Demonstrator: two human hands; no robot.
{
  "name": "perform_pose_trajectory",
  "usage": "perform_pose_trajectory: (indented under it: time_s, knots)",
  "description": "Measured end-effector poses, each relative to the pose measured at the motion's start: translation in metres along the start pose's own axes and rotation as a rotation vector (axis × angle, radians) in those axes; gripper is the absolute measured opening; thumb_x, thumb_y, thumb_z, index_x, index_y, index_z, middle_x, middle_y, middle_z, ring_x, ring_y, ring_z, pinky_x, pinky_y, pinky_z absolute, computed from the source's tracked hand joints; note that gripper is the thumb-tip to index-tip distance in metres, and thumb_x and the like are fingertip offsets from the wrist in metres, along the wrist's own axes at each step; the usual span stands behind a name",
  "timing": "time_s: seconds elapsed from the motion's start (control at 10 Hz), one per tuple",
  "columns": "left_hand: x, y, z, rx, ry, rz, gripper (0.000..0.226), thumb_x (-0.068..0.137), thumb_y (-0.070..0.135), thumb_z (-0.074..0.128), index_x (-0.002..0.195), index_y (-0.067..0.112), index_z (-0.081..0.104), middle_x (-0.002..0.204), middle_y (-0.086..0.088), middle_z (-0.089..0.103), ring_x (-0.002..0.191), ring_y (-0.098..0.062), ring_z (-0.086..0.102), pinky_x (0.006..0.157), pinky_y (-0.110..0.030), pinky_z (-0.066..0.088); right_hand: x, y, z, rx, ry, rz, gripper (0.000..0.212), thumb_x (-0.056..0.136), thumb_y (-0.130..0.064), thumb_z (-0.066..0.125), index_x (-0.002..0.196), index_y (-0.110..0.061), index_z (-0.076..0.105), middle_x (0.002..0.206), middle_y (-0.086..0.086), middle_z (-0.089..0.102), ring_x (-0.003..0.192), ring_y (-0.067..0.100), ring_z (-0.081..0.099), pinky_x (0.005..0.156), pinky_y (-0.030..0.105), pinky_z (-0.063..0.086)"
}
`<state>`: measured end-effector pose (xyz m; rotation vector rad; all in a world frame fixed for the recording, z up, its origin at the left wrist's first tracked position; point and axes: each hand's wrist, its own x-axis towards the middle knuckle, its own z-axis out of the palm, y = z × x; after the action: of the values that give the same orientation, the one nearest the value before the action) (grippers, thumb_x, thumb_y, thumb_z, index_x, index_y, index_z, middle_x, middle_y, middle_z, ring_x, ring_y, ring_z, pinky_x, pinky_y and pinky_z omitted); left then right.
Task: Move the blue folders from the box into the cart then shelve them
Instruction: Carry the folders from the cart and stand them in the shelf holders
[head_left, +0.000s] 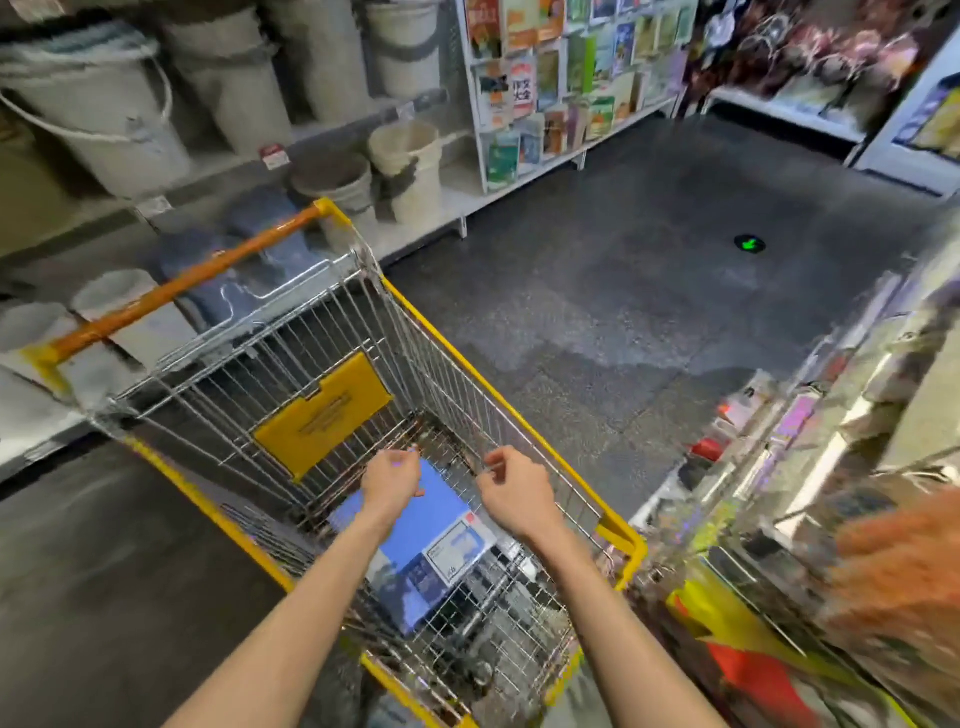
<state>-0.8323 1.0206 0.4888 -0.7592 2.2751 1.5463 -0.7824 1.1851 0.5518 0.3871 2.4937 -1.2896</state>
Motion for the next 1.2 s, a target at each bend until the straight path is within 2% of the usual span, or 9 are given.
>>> perform_pose_trajectory:
  time_s: [0.1, 0.2, 0.3, 0.4, 0.5, 0.6, 0.7, 1.0, 1.2]
  knots:
    - [0.046, -0.027, 0.002, 0.019, -0.012, -0.070, 0.022, 0.095, 0.023, 0.057, 0.079, 0.008, 0.061, 0.061, -0.010, 0.059, 0.063, -0.029, 0.057, 0.065, -0.039, 0.047, 0.025, 0.006, 0.032, -0.032, -0.005, 0.104, 0.024, 0.095, -0.015, 0.052, 0.115, -0.007, 0.063, 0.102, 0.011, 0.070, 0.095, 0.027, 0.064, 0.071, 0.027, 0.040]
    - [0.091, -0.066, 0.004, 0.102, -0.008, -0.197, 0.036, 0.099, 0.023, 0.056, 0.078, -0.006, 0.063, 0.085, -0.033, 0.065, 0.084, -0.045, 0.062, 0.073, -0.047, 0.047, 0.045, 0.014, 0.072, -0.086, -0.042, 0.186, 0.024, 0.095, -0.016, 0.052, 0.113, -0.005, 0.062, 0.100, 0.015, 0.072, 0.087, 0.028, 0.064, 0.066, 0.027, 0.038]
    - [0.132, -0.106, 0.004, 0.145, -0.099, -0.333, 0.025, 0.104, 0.025, 0.049, 0.088, 0.006, 0.051, 0.090, -0.017, 0.052, 0.086, -0.026, 0.048, 0.076, -0.034, 0.037, 0.076, 0.029, 0.116, -0.125, -0.092, 0.286, 0.033, 0.094, -0.023, 0.053, 0.123, -0.009, 0.060, 0.106, 0.013, 0.072, 0.097, 0.030, 0.067, 0.084, 0.033, 0.051]
    - [0.156, -0.146, 0.001, 0.147, -0.122, -0.440, 0.031, 0.101, 0.038, 0.049, 0.112, 0.010, 0.043, 0.110, -0.011, 0.045, 0.096, -0.021, 0.043, 0.083, -0.029, 0.038, 0.095, 0.045, 0.148, -0.134, -0.132, 0.348, 0.028, 0.097, -0.020, 0.053, 0.121, -0.006, 0.058, 0.114, 0.015, 0.069, 0.106, 0.031, 0.065, 0.085, 0.031, 0.047]
    - [0.193, -0.194, 0.010, 0.192, -0.098, -0.554, 0.056, 0.102, 0.036, 0.048, 0.143, -0.001, 0.040, 0.128, -0.022, 0.049, 0.108, -0.024, 0.051, 0.079, -0.030, 0.042, 0.115, 0.070, 0.182, -0.172, -0.173, 0.401, 0.031, 0.099, -0.024, 0.053, 0.125, -0.007, 0.057, 0.116, 0.012, 0.069, 0.107, 0.029, 0.064, 0.080, 0.026, 0.042]
    - [0.188, -0.188, 0.014, 0.295, -0.052, -0.601, 0.062, 0.104, 0.036, 0.045, 0.147, -0.006, 0.033, 0.147, -0.025, 0.044, 0.133, -0.039, 0.047, 0.103, -0.040, 0.043, 0.126, 0.098, 0.206, -0.166, -0.177, 0.460, 0.034, 0.098, -0.030, 0.053, 0.125, -0.009, 0.059, 0.111, 0.014, 0.073, 0.106, 0.031, 0.066, 0.090, 0.034, 0.050]
    - [0.207, -0.206, 0.026, 0.409, -0.042, -0.569, 0.072, 0.104, 0.038, 0.048, 0.143, -0.018, 0.025, 0.148, -0.031, 0.041, 0.137, -0.042, 0.043, 0.111, -0.042, 0.038, 0.145, 0.122, 0.230, -0.117, -0.178, 0.518, 0.038, 0.101, -0.032, 0.050, 0.129, -0.008, 0.058, 0.111, 0.016, 0.072, 0.102, 0.030, 0.067, 0.090, 0.035, 0.051]
    - [0.260, -0.265, 0.035, 0.594, 0.014, -0.623, 0.084, 0.105, 0.053, 0.034, 0.149, -0.016, 0.019, 0.156, -0.028, 0.031, 0.143, -0.037, 0.036, 0.112, -0.037, 0.032, 0.186, 0.169, 0.280, -0.140, -0.210, 0.496, 0.053, 0.094, -0.027, 0.051, 0.145, -0.015, 0.045, 0.143, 0.017, 0.049, 0.126, 0.037, 0.051, 0.108, 0.045, 0.041]
    - [0.261, -0.284, 0.042, 0.499, 0.148, -0.720, 0.089, 0.099, 0.056, 0.051, 0.151, -0.008, 0.017, 0.155, -0.025, 0.030, 0.142, -0.039, 0.035, 0.113, -0.044, 0.032, 0.185, 0.188, 0.292, -0.237, -0.275, 0.513, 0.051, 0.097, -0.020, 0.051, 0.145, -0.009, 0.042, 0.153, 0.020, 0.035, 0.136, 0.039, 0.041, 0.111, 0.046, 0.038]
